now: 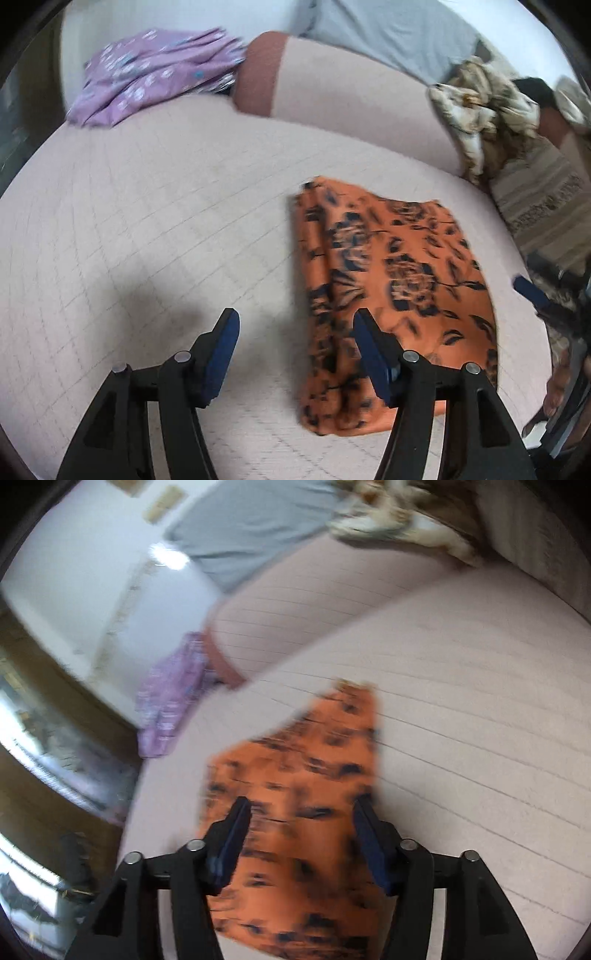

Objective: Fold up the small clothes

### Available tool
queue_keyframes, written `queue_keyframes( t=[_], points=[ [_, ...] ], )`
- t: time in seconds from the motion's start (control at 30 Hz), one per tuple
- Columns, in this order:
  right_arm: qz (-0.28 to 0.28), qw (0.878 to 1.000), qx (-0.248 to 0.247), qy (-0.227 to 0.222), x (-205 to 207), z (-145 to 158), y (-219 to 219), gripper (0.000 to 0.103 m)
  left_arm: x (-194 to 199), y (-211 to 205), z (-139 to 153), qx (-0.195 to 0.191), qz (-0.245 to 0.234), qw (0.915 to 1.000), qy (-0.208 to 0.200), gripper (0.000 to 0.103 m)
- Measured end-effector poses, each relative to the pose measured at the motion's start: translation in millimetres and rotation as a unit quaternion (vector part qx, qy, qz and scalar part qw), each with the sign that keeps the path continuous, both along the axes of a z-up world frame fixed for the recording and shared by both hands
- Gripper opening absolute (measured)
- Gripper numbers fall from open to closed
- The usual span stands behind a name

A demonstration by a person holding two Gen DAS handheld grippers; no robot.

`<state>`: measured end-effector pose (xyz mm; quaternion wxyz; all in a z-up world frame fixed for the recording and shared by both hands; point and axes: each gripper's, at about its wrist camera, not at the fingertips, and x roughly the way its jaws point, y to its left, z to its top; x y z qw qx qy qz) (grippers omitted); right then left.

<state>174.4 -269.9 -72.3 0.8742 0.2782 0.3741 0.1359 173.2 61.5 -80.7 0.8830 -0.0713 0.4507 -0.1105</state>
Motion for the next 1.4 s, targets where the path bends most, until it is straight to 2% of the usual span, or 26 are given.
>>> queue_keyframes(
  t=[0.07,0.13,0.17,0.2,0.23,0.27,0.37,0.43,0.5,0.53,0.57,0.63,0.73,0.83,0.93,1.0,1.07,1.1,1.13,1.17,1.23,1.27,1.4],
  points=[
    [0.055,0.998,0.023,-0.008,17,1,33,0.08,5,-15,-13,0.027,-0.022,0.9993,0.014,0.068],
    [0.088,0.996,0.025,0.018,28,-19,42,0.08,8,-25,-34,0.056,-0.026,0.9969,0.048,0.068],
    [0.081,0.995,0.014,0.056,38,-40,43,0.08,7,-24,-41,0.051,-0.027,0.9966,0.059,0.07],
    [0.063,0.993,0.024,0.094,43,-60,38,0.079,5,-22,-41,0.042,-0.022,0.9972,0.058,0.07],
    [0.04,0.993,0.059,0.089,42,-63,32,0.079,2,-19,-37,0.042,-0.016,0.9979,0.048,0.07],
    [0.033,0.994,0.068,0.078,39,-55,30,0.08,-1,-19,-32,0.047,-0.017,0.998,0.039,0.07],
    [0.048,0.997,0.043,0.042,44,-27,40,0.082,-1,-25,-30,0.066,-0.027,0.9969,0.033,0.07],
    [0.064,0.997,0.039,0.027,53,-21,42,0.085,-1,-27,-31,0.068,-0.025,0.9969,0.031,0.07],
    [0.041,0.998,0.029,0.043,76,-34,36,0.089,-6,-26,-31,0.062,-0.022,0.9972,0.034,0.07],
    [0.026,0.996,0.032,0.074,86,-50,31,0.09,-10,-23,-29,0.058,-0.022,0.9975,0.034,0.07],
    [0.015,0.993,0.059,0.1,89,-65,21,0.089,-13,-22,-27,0.059,-0.02,0.9975,0.034,0.07],
    [0.009,0.995,0.064,0.077,80,-51,21,0.09,-21,-18,-21,0.065,-0.016,0.9975,0.023,0.07],
    [0.037,0.998,0.006,0.041,51,-18,40,0.09,-28,-18,-16,0.075,-0.012,0.9969,0.016,0.071],
    [0.05,0.997,-0.057,0.014,21,1,62,0.092,-40,-20,-9,0.076,-0.01,0.997,0.006,0.071],
    [0.058,0.994,-0.097,0.004,-12,8,72,0.097,-56,-20,-1,0.075,-0.007,0.9971,-0.003,0.072],
    [0.055,0.991,-0.122,0.003,-38,5,66,0.099,-65,-19,4,0.076,0.0,0.9971,-0.007,0.079],
    [0.071,0.991,-0.114,0.028,-46,-13,66,0.1,-75,-17,10,0.075,0.007,0.9971,-0.013,0.081],
    [0.08,0.989,-0.104,0.064,-40,-29,66,0.1,-80,-16,12,0.078,0.011,0.9968,-0.014,0.081],
    [0.072,0.987,-0.1,0.107,-33,-45,63,0.1,-85,-15,15,0.079,0.011,0.9967,-0.015,0.081],
    [0.058,0.988,-0.091,0.112,-36,-45,58,0.1,-88,-14,17,0.081,0.011,0.9965,-0.018,0.081],
    [0.036,0.994,-0.077,0.068,-49,-23,56,0.1,-100,-9,23,0.09,0.022,0.9951,-0.036,0.083],
    [0.031,0.995,-0.086,0.049,-54,-11,58,0.1,-105,-7,26,0.094,0.034,0.9939,-0.046,0.087],
    [0.003,0.985,-0.171,-0.013,-89,19,72,0.103,-116,-5,33,0.11,0.067,0.989,-0.073,0.092]
  ],
)
